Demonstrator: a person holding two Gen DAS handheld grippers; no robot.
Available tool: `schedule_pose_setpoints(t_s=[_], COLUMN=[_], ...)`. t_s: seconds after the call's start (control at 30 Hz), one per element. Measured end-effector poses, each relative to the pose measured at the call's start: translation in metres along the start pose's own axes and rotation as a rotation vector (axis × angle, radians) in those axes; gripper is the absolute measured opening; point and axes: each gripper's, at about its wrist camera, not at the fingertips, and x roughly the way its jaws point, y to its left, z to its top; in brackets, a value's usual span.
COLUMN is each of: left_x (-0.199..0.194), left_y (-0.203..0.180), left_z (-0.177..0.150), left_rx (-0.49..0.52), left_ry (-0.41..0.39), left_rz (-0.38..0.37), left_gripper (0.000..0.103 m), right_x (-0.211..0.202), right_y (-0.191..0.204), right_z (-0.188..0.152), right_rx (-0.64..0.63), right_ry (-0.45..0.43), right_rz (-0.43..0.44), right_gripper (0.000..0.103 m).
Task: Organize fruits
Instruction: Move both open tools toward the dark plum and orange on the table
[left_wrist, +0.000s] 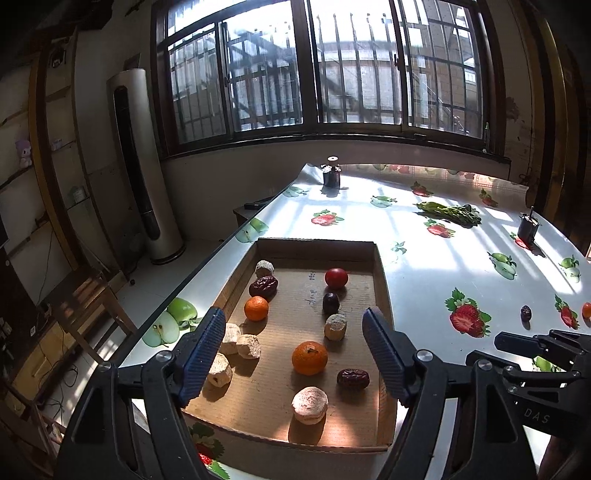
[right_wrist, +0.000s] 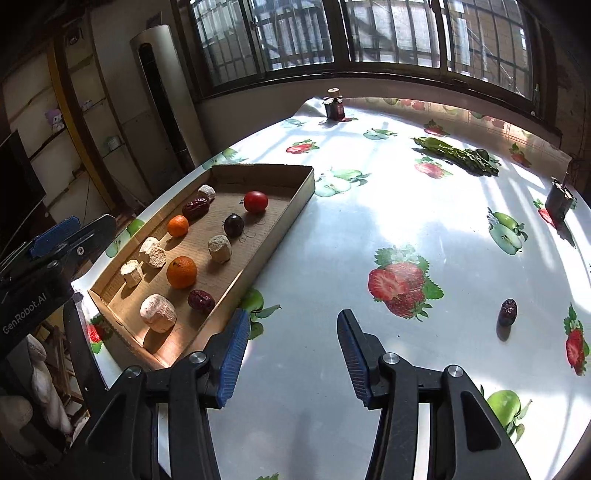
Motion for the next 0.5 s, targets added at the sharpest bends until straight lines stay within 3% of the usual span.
schedule_pose_setpoints(t_s=[0.5], left_x=[-0.014], left_y=[-0.042], left_z=[0.007], left_rx=[0.084], left_ry=[-0.025], left_rz=[-0.031], left_gripper=[0.078], right_x=[-0.030], right_y=[-0.064], right_z=[-0.014], right_rx=[0.095], right_ry=[-0.039], right_rz=[-0.062], right_gripper=[0.056])
